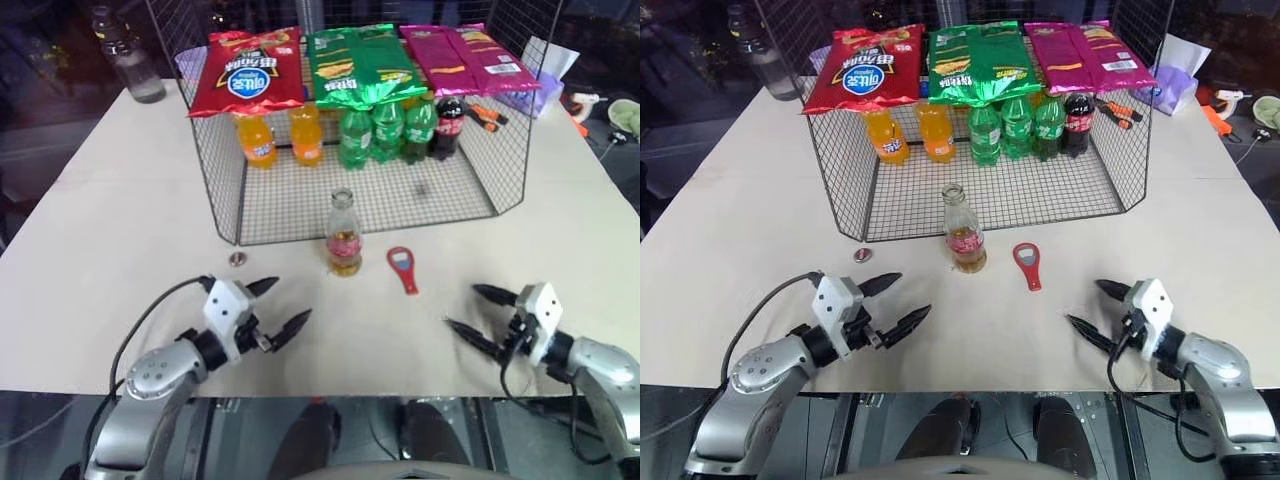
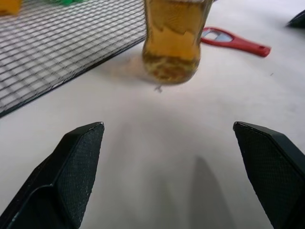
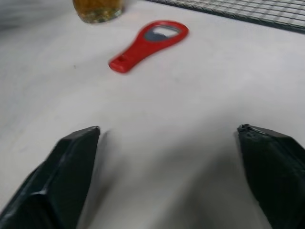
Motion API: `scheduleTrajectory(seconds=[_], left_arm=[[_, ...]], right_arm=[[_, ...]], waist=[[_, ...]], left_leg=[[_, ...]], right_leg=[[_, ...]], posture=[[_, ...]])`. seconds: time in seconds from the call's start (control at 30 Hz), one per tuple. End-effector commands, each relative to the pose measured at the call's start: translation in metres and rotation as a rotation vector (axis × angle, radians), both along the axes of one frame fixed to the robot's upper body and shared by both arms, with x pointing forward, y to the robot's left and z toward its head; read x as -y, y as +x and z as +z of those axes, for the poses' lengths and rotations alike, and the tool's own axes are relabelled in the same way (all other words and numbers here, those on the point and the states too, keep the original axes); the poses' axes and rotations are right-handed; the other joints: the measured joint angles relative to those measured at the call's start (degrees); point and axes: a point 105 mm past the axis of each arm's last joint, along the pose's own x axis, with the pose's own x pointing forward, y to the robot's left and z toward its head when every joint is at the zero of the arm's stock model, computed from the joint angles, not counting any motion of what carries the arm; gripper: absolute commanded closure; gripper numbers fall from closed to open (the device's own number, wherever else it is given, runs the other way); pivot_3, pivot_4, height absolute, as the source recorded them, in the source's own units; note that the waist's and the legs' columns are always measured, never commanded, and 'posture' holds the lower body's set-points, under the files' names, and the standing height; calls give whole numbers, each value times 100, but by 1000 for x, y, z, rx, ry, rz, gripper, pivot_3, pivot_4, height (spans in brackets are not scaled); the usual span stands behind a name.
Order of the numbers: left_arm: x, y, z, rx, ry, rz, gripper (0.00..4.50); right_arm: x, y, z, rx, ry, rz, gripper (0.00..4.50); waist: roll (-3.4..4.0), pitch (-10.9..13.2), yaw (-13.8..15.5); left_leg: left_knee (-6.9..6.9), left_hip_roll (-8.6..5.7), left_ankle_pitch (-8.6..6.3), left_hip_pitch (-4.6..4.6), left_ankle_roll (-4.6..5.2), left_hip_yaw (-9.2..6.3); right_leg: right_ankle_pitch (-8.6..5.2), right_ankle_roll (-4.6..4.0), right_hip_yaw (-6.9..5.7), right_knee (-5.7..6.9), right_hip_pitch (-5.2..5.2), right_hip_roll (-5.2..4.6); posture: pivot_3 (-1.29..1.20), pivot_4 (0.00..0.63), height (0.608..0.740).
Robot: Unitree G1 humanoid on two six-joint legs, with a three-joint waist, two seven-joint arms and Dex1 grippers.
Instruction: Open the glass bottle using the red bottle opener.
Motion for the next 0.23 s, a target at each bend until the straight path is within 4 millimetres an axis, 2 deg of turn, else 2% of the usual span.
scheduleTrajectory(seconds=[0.03, 0.23], left_arm=[[-7, -4, 8, 20, -8, 43, 0], [-7, -8, 0, -6, -2, 63, 0]], right_arm=[[10, 2, 13, 56, 7, -16, 16], [12, 1, 7, 43, -13, -11, 16]], waist=[[0, 0, -11], [0, 0, 7]], left_leg=[[0, 3, 0, 0, 0, 2], [2, 4, 4, 0, -6, 1]], right_leg=[[0, 0, 1, 0, 0, -1], [0, 0, 0, 1, 1, -4]], posture=[[0, 150, 740], [0, 150, 740]])
